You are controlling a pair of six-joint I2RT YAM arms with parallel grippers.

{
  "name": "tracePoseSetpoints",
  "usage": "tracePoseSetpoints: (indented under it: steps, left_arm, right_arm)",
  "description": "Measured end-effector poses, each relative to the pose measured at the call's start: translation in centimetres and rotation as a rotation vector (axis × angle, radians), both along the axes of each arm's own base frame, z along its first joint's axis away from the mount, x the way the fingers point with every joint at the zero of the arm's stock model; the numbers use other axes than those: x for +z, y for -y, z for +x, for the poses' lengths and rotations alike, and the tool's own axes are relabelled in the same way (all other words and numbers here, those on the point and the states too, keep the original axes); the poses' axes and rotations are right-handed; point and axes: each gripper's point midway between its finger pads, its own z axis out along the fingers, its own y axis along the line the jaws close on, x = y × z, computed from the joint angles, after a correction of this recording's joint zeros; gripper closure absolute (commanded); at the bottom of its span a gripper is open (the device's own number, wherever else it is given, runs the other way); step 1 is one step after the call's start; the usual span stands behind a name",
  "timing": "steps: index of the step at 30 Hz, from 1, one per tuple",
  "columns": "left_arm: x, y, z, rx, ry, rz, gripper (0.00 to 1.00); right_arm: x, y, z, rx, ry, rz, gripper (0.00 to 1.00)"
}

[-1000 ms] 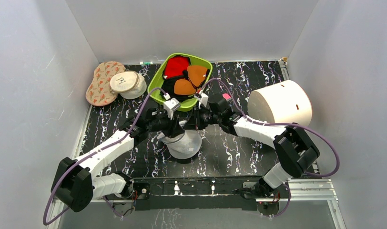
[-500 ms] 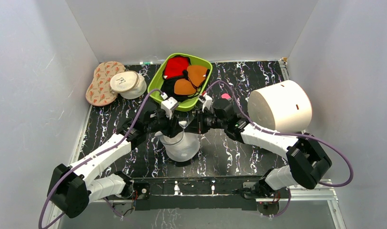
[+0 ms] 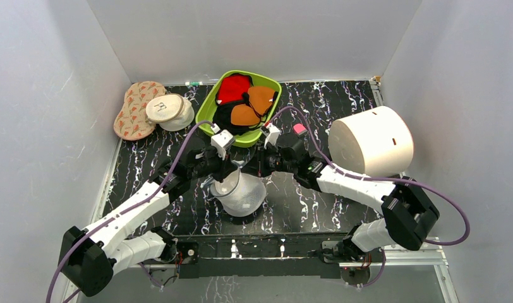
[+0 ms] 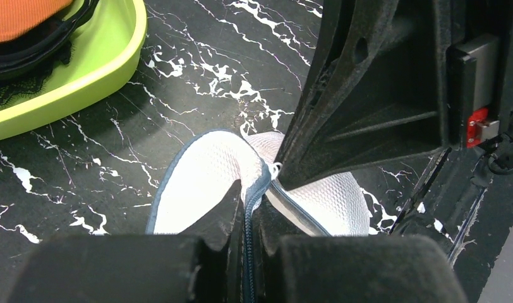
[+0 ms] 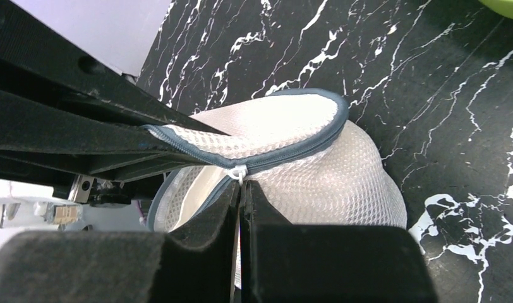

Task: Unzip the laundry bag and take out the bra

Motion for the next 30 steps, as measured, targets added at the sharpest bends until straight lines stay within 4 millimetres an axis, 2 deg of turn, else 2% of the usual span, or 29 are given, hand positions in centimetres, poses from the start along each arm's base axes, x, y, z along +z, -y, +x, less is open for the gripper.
tracePoseSetpoints:
  steps: [6, 11, 14, 17, 25, 30]
  left_arm:
    - [0.2, 0.0, -0.1, -0.001, 0.007, -0.007, 1.00]
    - [1.0, -0.1, -0.3, 0.000, 0.033, -0.028, 1.00]
    - [1.5, 0.1, -0.1, 0.000, 0.047, -0.041, 1.00]
    - [1.5, 0.1, -0.2, -0.003, 0.048, -0.043, 0.99]
    - [0.8, 0.3, -0.1, -0.003, 0.025, -0.029, 0.54]
    - [-0.6, 0.3, -0.3, -0.011, -0.021, -0.002, 0.41]
  right_arm:
    - [-0.1, 0.7, 1.2, -0.055, 0.006, -0.011, 1.00]
    - [-0.3, 2.6, 3.5, -0.111, -0.006, -0.005, 1.00]
    - [-1.0, 3.6, 4.5, -0.120, -0.034, 0.001, 1.00]
    - [-2.0, 3.9, 4.7, -0.100, -0.060, -0.011, 1.00]
    - [-2.5, 3.4, 3.8, -0.054, -0.062, -0.034, 1.00]
    - [-2.3, 1.8, 1.9, -0.004, -0.062, -0.049, 1.00]
